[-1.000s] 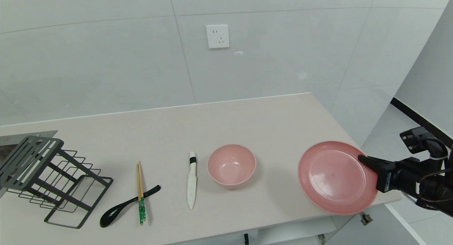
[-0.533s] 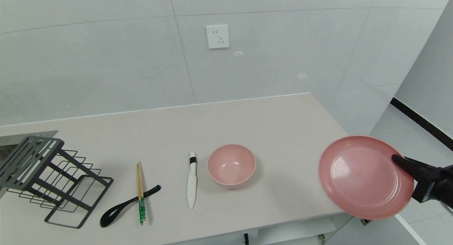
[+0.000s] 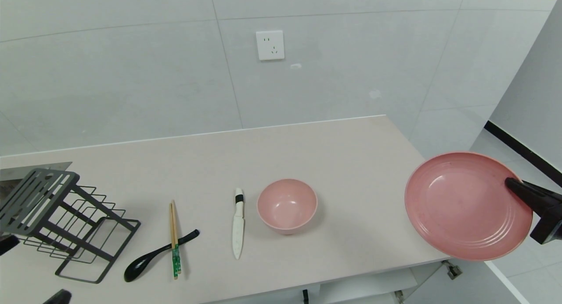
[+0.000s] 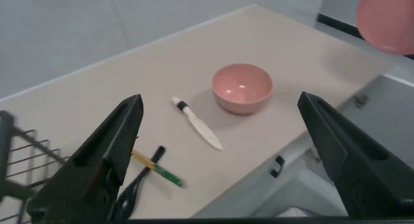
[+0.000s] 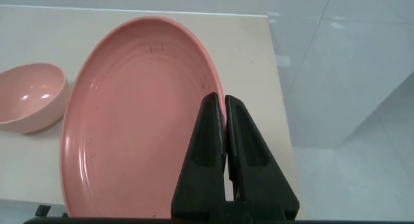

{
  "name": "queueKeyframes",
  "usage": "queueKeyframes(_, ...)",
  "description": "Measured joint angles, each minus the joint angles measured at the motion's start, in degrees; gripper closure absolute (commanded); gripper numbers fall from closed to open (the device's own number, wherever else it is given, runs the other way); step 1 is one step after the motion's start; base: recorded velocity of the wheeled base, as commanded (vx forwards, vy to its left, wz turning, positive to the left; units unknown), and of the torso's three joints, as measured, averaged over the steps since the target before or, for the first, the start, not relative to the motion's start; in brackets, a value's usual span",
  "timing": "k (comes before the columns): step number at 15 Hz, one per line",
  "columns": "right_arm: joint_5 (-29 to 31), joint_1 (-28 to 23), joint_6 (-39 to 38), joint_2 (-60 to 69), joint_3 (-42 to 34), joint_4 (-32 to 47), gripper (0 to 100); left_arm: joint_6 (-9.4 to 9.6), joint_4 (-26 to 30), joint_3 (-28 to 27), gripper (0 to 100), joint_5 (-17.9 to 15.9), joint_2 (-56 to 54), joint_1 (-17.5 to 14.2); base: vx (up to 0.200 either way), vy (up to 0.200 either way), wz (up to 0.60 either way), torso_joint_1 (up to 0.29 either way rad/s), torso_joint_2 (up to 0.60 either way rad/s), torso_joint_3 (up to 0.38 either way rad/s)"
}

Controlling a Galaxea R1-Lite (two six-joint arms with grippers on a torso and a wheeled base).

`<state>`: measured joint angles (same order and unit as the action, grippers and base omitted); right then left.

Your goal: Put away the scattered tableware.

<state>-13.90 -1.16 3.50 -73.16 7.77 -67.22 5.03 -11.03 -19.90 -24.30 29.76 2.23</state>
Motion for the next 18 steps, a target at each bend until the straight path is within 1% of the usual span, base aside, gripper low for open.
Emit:
queueKeyframes(1,-0.6,0.1,0.4,0.4,0.0,0.0,100,-0.02,0.0,-0.5,0,-2.0,2.4,0.0,0.0,0.0,0.0,0.0,0.0,0.0)
queueKeyframes(3,-2.2,0.4,1.5,1.6,0.2,-0.1,100,0.49,0.0,-1.2,0,-3.9,7.5,0.0,0.0,0.0,0.0,0.0,0.0,0.0)
queueKeyframes(6,-2.3,1.6,1.6,3.0,1.1,-0.1,100,2.16,-0.7,-3.2,0,-4.4,15.8,1.1,0.0,0.0,0.0,0.0,0.0,0.0)
queueKeyframes(8,-2.4,1.8,1.6,3.8,2.3,-0.2,100,2.35,-4.9,-4.9,0,-4.4,21.9,2.7,0.0,0.0,0.0,0.0,0.0,0.0)
queueKeyframes(11,-2.4,1.8,1.6,4.6,2.9,-0.4,100,2.35,-17.6,-6.1,0,-4.5,33.0,4.8,0.0,0.0,0.0,0.0,0.0,0.0)
queueKeyframes(14,-2.5,1.8,1.5,5.0,3.3,-0.5,100,2.35,-39.0,-6.1,0,-4.5,45.5,7.3,0.0,0.0,0.0,0.0,0.0,0.0)
queueKeyframes(15,-2.5,1.8,1.5,5.0,3.3,-0.5,100,2.16,-44.1,-6.1,0,-4.5,49.0,8.0,0.0,0.0,0.0,0.0,0.0,0.0)
queueKeyframes(17,-2.5,1.8,1.5,5.0,3.3,-0.5,100,1.52,-50.8,-6.4,0,-4.6,54.9,9.1,0.0,0.0,0.0,0.0,0.0,0.0)
queueKeyframes(18,-2.5,1.8,1.5,5.0,3.3,-0.5,100,1.23,-51.8,-6.7,0,-4.8,56.6,9.6,0.0,0.0,0.0,0.0,0.0,0.0)
